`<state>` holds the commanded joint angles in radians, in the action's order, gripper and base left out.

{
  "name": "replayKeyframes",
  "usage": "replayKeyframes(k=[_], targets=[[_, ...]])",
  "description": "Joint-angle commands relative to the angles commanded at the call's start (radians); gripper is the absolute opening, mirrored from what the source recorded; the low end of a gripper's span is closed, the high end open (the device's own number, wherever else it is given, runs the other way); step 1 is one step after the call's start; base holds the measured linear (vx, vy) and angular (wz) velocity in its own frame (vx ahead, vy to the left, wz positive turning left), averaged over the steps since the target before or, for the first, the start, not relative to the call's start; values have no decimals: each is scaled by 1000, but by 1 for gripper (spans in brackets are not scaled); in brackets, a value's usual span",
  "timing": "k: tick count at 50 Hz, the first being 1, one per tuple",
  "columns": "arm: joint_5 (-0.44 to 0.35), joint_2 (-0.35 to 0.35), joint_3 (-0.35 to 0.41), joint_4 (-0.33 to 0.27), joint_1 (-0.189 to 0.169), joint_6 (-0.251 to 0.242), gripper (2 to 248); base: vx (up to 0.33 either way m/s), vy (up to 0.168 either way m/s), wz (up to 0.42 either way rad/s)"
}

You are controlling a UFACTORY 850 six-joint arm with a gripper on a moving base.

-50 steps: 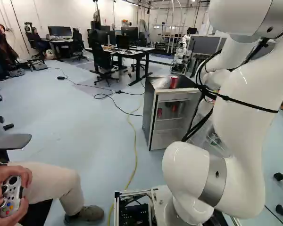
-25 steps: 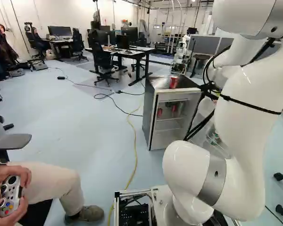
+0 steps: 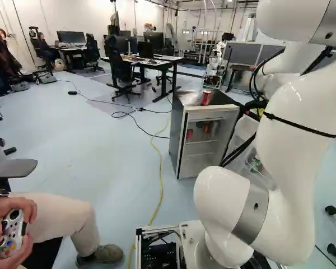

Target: Grab a drink from the fridge

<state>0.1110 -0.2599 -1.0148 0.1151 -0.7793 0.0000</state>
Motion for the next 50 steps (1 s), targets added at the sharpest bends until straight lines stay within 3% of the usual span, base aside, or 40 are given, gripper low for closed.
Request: replayKeyframes(k=[27, 50], targets=[[262, -24, -102, 92, -52, 0, 247, 0, 0, 0], [442, -100, -204, 141, -93, 0, 247, 0, 0, 0]])
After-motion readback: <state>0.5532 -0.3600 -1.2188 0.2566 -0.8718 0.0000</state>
